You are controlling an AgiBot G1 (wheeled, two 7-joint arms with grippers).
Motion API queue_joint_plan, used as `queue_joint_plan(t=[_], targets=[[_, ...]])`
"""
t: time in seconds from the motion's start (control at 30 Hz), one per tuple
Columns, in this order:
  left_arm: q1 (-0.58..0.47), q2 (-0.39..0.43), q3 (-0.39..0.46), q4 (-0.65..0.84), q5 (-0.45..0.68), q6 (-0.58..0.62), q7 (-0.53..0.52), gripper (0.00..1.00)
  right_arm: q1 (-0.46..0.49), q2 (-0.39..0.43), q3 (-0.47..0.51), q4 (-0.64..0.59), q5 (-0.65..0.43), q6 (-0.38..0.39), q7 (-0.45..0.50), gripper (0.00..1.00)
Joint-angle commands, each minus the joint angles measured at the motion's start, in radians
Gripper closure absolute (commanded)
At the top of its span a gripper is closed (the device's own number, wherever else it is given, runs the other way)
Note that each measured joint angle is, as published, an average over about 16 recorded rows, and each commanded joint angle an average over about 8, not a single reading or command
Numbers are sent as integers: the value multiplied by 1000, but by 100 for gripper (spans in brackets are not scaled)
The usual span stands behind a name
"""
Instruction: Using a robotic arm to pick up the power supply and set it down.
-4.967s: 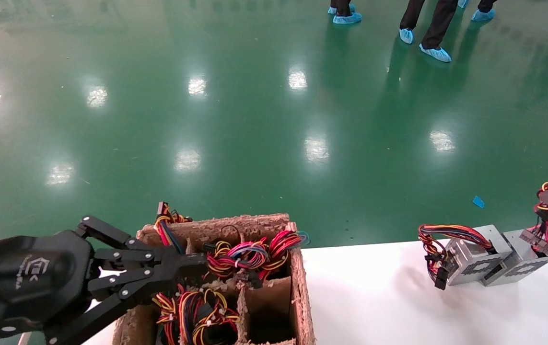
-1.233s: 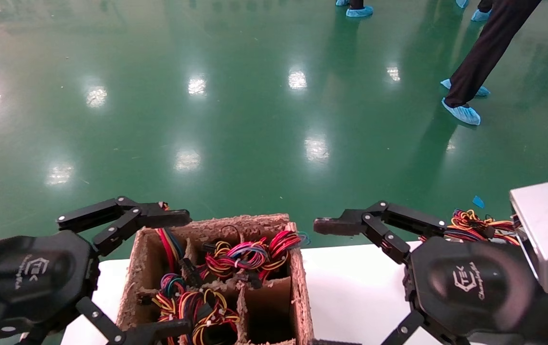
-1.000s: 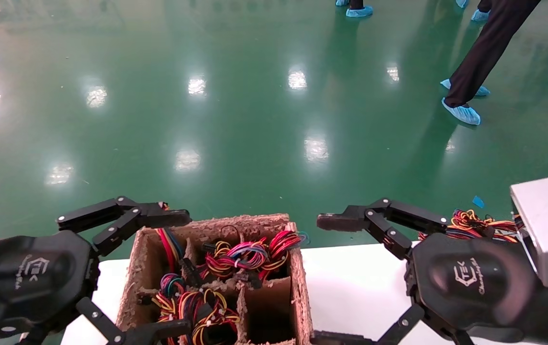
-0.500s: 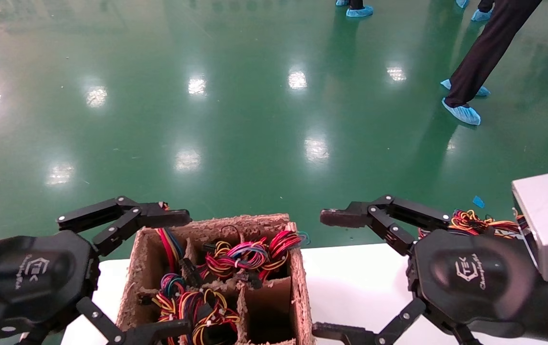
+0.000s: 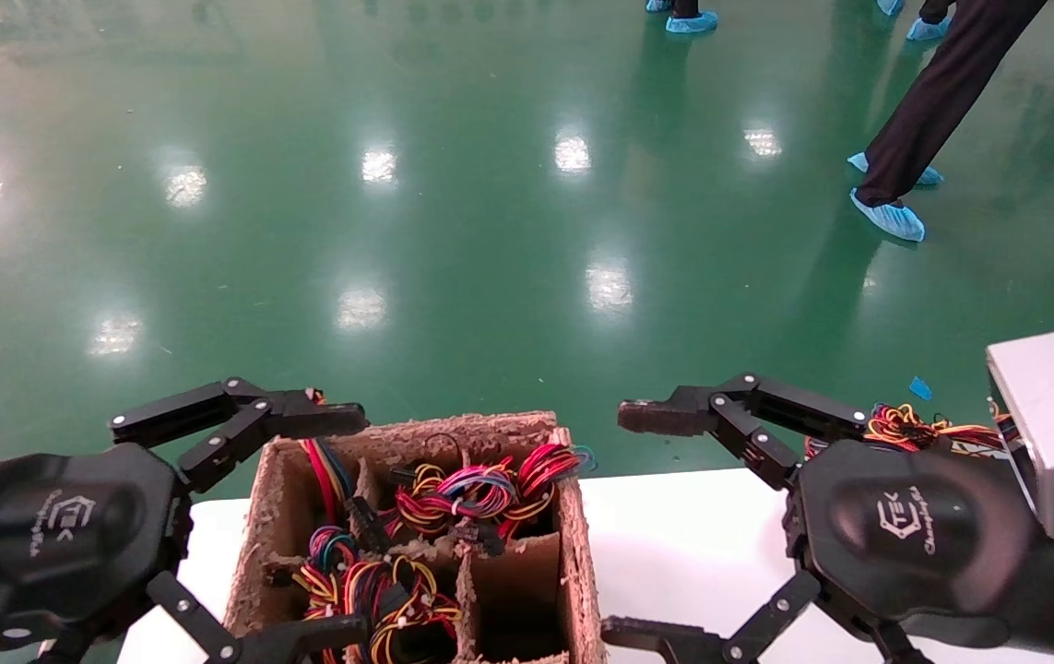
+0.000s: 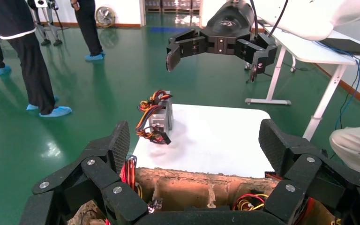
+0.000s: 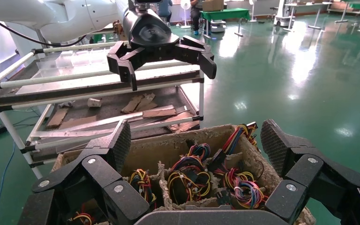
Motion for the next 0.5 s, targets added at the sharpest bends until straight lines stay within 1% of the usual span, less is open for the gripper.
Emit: queue_joint_plan(t=[0.03, 0.5], targets=[[0, 0, 0, 0, 0, 0, 0, 0, 0, 0, 0, 0, 0, 0, 0, 0], [0, 0, 0, 0, 0, 0, 0, 0, -1, 0, 1, -1, 0, 1, 0, 0]])
